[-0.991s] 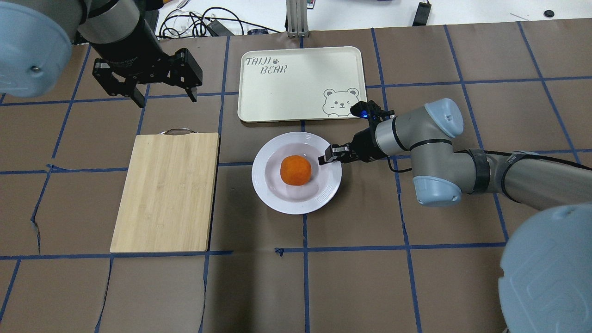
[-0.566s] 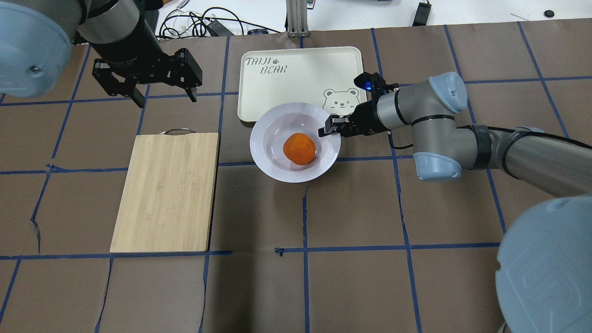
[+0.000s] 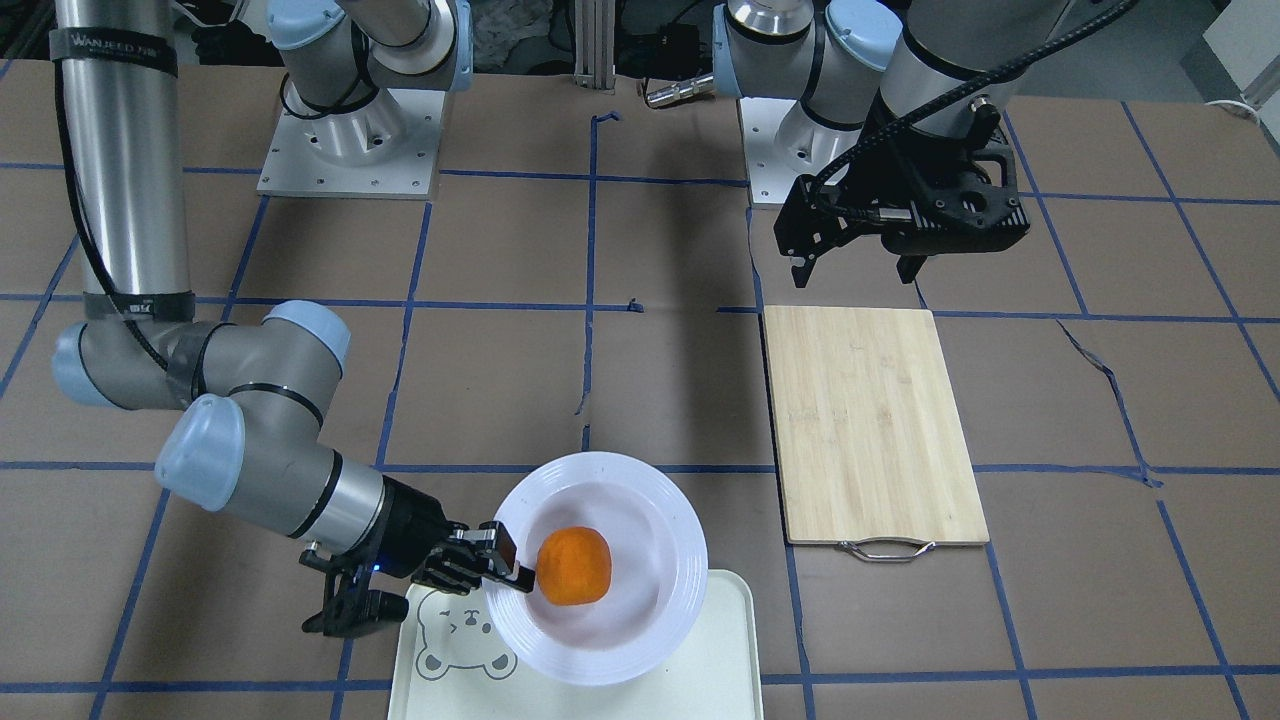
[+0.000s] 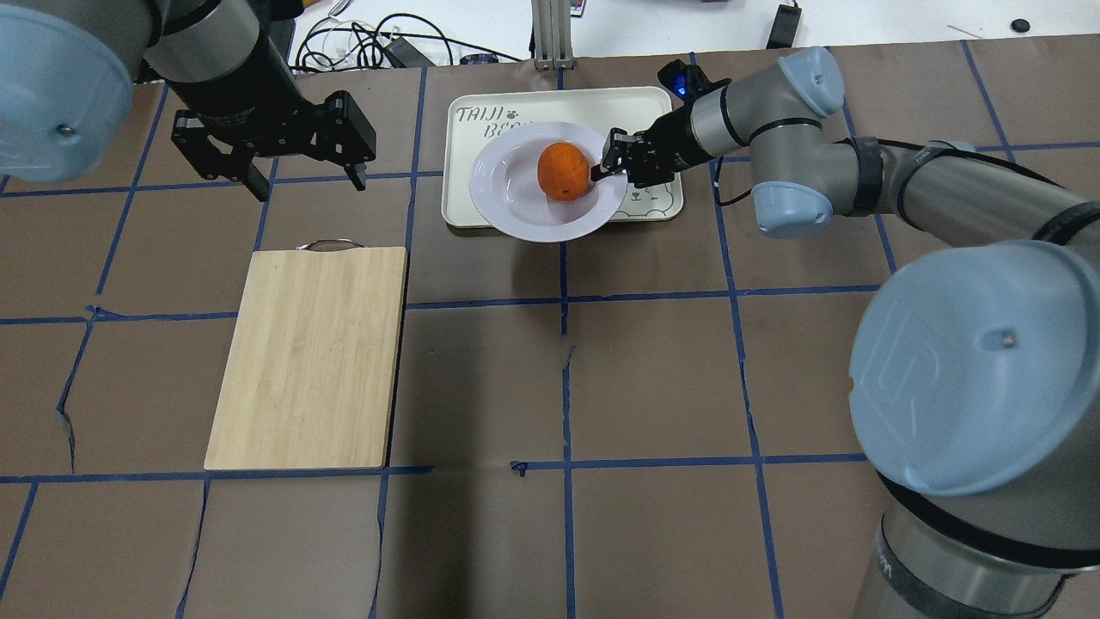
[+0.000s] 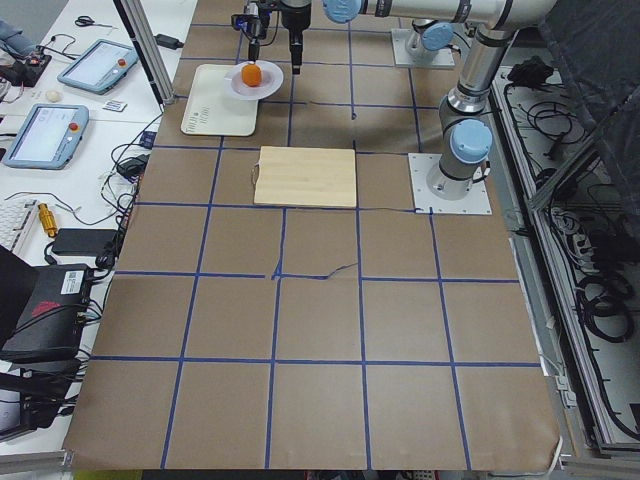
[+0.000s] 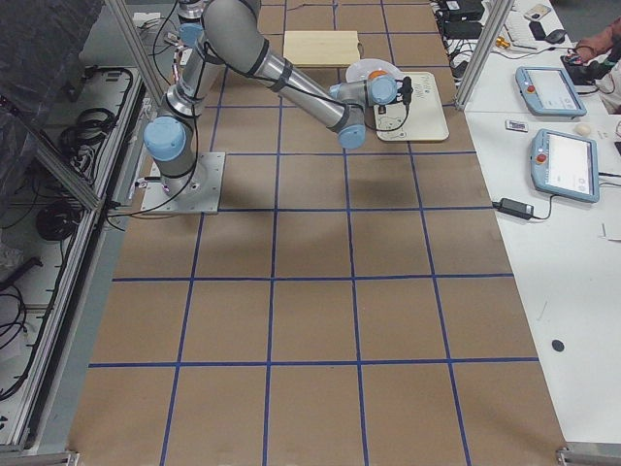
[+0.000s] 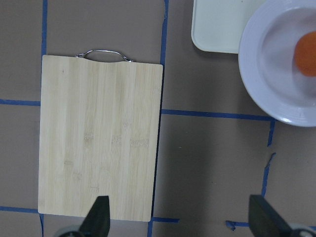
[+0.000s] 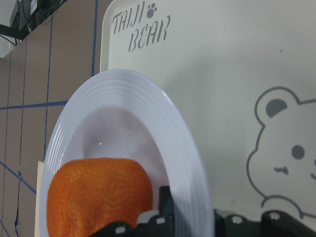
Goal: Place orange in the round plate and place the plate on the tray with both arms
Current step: 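Lift the plate with the right gripper and carry it onto the bear tray, then lower the plate onto the tray and open the right gripper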
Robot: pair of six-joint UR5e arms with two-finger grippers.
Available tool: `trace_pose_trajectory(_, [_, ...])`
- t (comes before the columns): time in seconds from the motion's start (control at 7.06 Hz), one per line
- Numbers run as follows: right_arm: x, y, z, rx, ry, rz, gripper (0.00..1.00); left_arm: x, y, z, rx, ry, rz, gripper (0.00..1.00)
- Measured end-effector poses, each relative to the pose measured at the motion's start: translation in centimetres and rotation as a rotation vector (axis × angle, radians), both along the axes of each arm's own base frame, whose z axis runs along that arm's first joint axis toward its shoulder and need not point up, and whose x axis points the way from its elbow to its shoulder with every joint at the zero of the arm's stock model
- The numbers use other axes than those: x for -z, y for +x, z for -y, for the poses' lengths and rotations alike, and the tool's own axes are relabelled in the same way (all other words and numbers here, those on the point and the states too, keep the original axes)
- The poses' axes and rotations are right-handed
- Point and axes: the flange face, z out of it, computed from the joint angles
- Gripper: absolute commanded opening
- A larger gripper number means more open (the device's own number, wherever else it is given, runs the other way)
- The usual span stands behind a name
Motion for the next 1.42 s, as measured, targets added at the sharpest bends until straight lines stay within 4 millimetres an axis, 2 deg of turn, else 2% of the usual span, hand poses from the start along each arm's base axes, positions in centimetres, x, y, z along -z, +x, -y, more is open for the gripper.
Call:
trace_pose_trajectory(0.14, [0.6,-0.1,2.6,0.007,-0.008,0.0,0.0,0.0,0.0,0.0,0.0,0.0,0.0,1.0])
trace_pose_trajectory(0.42, [2.1,-0.5,5.8,0.013,-0.023,-0.004,0.0,0.0,0.0,0.0,0.0,0.001,0.0,1.0])
trace_pose_trajectory(0.71, [3.2,-0.7,7.4,0.017,-0.032,-0.009,0.0,0.0,0.0,-0.1,0.0,0.0,0.0,1.0])
trace_pose_trajectory(1.13, [4.8,-1.0,8.3,0.02,-0.027,-0.016,0.0,0.0,0.0,-0.1,0.0,-0.001,0.0,1.0])
trace_pose_trajectory(1.27, [5.3,-1.1,8.4,0.021,-0.022,-0.018,0.68,0.0,0.0,-0.1,0.0,-0.001,0.0,1.0])
trace_pose_trajectory(1.42, [5.6,-1.1,8.5,0.024,-0.018,-0.024,1.0,0.0,0.0,0.0,0.0,-0.002,0.0,1.0])
